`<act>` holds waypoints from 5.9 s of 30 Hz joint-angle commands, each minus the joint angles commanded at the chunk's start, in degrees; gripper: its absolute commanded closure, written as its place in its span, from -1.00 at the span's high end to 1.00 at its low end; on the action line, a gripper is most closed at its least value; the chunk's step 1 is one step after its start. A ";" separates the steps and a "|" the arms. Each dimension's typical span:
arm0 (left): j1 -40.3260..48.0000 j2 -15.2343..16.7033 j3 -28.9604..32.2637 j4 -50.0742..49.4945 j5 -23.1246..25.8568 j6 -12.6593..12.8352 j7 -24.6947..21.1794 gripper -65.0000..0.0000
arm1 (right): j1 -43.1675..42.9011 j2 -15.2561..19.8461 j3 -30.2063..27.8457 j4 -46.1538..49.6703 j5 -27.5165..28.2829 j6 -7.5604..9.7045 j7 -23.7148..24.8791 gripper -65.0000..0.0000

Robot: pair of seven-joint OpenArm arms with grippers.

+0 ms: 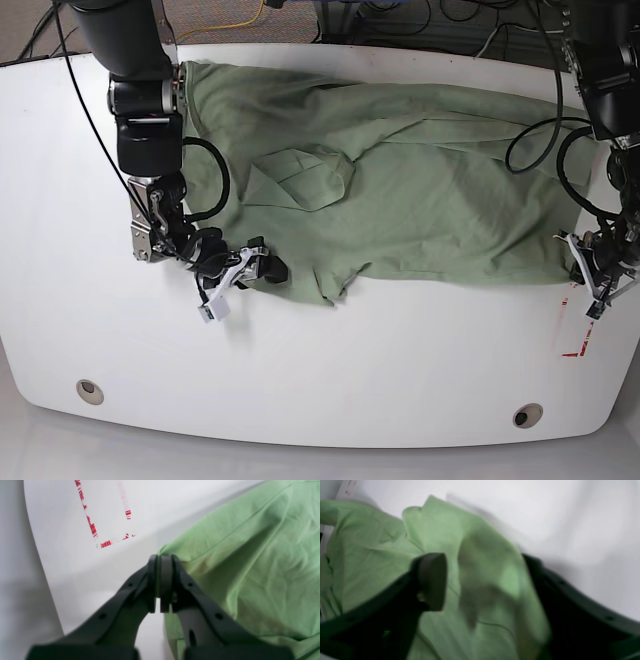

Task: Layout the t-shirt on the table in an organized manner, then fold the t-shirt properly
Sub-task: 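Hold the shirt corners with both grippers and stretch it taut, then lift and fold the shirt's hem over toward the collar with both grippers, then hold the strip ends with both grippers and flatten it on the table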

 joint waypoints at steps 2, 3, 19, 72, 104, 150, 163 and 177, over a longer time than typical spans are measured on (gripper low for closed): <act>-0.09 0.00 0.00 0.00 0.00 0.00 -0.09 -0.97 | 0.18 0.00 0.00 0.09 0.00 0.00 0.00 -0.28; -0.18 0.00 0.00 0.00 0.00 0.00 -0.09 -0.97 | 0.18 0.00 0.00 0.09 0.00 0.00 0.00 -0.33; -0.26 1.58 -0.18 -0.09 6.15 0.00 -8.79 -0.98 | 2.64 0.62 0.00 6.24 0.00 0.00 -5.80 -1.00; 21.63 1.14 -13.80 18.29 -13.19 0.00 -2.29 -1.00 | -37.63 0.35 8.88 70.51 1.41 0.00 -33.67 -1.00; 27.69 -1.93 -15.38 18.02 -13.01 0.00 -2.37 -1.00 | -44.66 2.11 15.47 70.42 8.62 0.00 -35.52 -1.00; 24.79 -2.64 -16.62 19.34 -16.26 0.00 -0.35 0.04 | -42.37 2.20 20.31 70.51 9.93 0.00 -35.25 0.65; 21.63 8.62 -12.48 13.71 0.62 0.00 -0.35 0.04 | -35.25 -3.96 20.22 55.38 9.93 0.00 -34.99 -0.60; 23.12 7.30 -12.40 -2.20 2.29 0.00 -7.91 -0.50 | -35.78 0.44 15.91 43.43 -2.55 0.00 -24.79 -0.73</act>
